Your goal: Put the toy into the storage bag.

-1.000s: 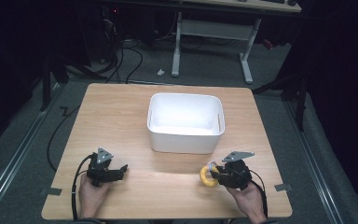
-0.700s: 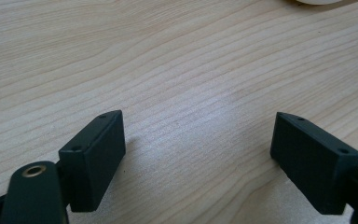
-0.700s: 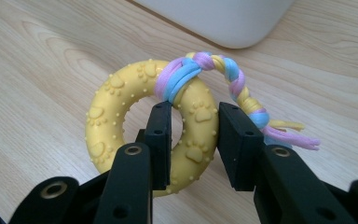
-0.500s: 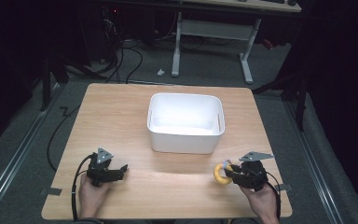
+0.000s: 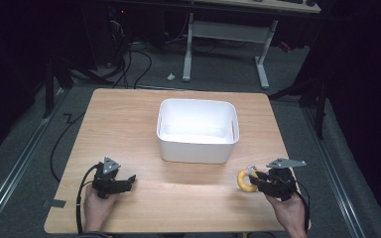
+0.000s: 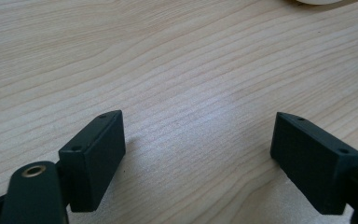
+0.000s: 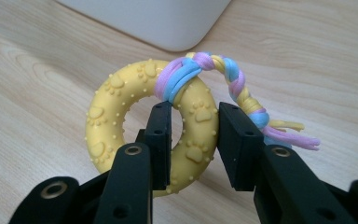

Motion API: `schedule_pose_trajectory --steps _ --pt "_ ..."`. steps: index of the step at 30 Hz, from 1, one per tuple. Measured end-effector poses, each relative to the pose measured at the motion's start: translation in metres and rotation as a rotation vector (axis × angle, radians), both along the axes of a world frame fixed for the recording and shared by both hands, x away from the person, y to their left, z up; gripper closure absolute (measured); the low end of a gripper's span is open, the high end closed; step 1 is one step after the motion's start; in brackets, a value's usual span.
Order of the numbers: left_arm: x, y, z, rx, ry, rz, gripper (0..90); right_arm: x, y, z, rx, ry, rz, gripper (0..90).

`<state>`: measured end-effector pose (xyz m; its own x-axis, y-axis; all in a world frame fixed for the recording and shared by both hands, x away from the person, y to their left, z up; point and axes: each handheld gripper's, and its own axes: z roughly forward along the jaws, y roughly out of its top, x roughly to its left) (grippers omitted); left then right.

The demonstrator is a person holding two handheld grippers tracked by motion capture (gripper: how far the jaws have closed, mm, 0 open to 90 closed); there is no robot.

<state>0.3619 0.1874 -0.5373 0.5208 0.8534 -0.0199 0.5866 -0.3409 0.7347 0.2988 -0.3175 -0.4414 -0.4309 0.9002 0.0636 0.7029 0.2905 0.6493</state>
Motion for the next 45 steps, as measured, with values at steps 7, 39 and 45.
schedule_pose_trajectory --steps 7,39,45 --pt "0.000 0.000 0.000 0.000 0.000 0.000 18.2 0.004 -0.004 0.014 0.003 -0.027 -0.001 66.9" --pt "0.000 0.000 0.000 0.001 -0.002 0.012 19.5 0.047 0.023 0.078 0.031 -0.056 0.072 66.9" --pt "0.001 -0.001 0.000 0.001 -0.002 0.019 18.5 0.053 0.026 0.084 0.035 -0.053 0.082 66.9"
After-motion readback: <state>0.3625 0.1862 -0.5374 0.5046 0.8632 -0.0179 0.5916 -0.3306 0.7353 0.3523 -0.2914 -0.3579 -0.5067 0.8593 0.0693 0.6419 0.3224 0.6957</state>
